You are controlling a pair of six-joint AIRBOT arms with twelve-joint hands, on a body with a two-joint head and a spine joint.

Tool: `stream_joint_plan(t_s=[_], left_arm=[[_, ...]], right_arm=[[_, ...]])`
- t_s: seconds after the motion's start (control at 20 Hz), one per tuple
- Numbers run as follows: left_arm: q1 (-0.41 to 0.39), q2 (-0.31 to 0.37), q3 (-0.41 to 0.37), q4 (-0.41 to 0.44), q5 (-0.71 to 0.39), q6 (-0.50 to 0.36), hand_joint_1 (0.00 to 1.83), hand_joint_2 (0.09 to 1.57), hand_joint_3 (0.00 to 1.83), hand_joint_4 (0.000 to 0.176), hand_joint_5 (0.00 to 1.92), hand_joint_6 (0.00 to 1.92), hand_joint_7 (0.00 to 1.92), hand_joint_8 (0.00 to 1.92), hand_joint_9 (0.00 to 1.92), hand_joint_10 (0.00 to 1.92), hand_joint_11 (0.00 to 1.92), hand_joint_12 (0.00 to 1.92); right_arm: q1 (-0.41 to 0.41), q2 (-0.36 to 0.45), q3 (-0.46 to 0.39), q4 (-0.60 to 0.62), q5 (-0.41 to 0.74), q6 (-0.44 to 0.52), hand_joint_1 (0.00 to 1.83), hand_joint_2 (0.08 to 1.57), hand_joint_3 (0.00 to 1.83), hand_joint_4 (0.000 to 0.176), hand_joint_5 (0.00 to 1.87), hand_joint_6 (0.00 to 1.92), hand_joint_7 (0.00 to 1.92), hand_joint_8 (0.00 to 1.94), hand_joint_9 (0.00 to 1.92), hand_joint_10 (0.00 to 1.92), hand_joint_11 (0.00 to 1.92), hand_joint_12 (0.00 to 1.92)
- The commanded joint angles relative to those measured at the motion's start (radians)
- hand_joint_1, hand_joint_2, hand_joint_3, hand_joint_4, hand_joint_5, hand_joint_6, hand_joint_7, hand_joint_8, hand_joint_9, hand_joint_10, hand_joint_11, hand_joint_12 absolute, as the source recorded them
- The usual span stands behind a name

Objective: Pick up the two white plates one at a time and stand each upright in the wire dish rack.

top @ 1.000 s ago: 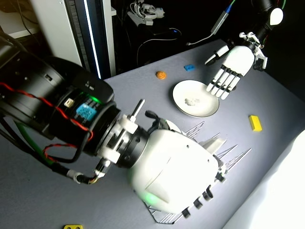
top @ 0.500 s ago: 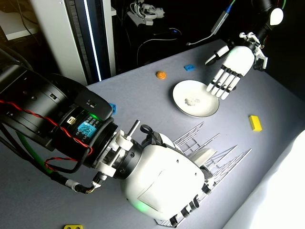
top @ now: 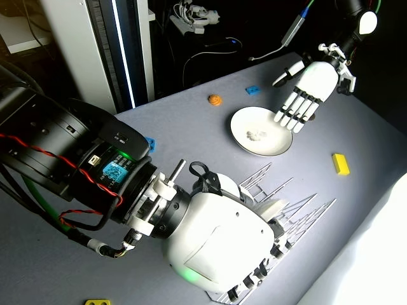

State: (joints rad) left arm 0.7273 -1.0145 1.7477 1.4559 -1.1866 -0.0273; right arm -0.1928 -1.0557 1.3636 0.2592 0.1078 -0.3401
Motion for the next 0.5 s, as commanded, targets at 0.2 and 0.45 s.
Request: stream_joint_plan(t_s=[0.2,0.45], left_arm=[[0.003,-0.001,-0.002,-0.053,-0.040,-0.001,0.00,1.17,0.00,0.000,0.03,0.00,0.03,0.00,0.02,0.00,0.00,0.09],[0.013,-0.001,-0.003,-0.053,-0.039,0.003,0.00,1.16,0.00,0.000,0.02,0.00,0.02,0.01,0.01,0.00,0.01,0.06]], right_arm=[[0.018,0.006,0.007,0.011,0.089,0.014,1.20,1.01,0.00,0.000,0.84,0.01,0.91,0.00,0.87,0.07,0.40,1.16],[0.057,0.019,-0.011,0.011,0.065,0.022,1.21,1.02,0.00,0.000,0.85,0.01,0.92,0.00,0.88,0.06,0.41,1.16]])
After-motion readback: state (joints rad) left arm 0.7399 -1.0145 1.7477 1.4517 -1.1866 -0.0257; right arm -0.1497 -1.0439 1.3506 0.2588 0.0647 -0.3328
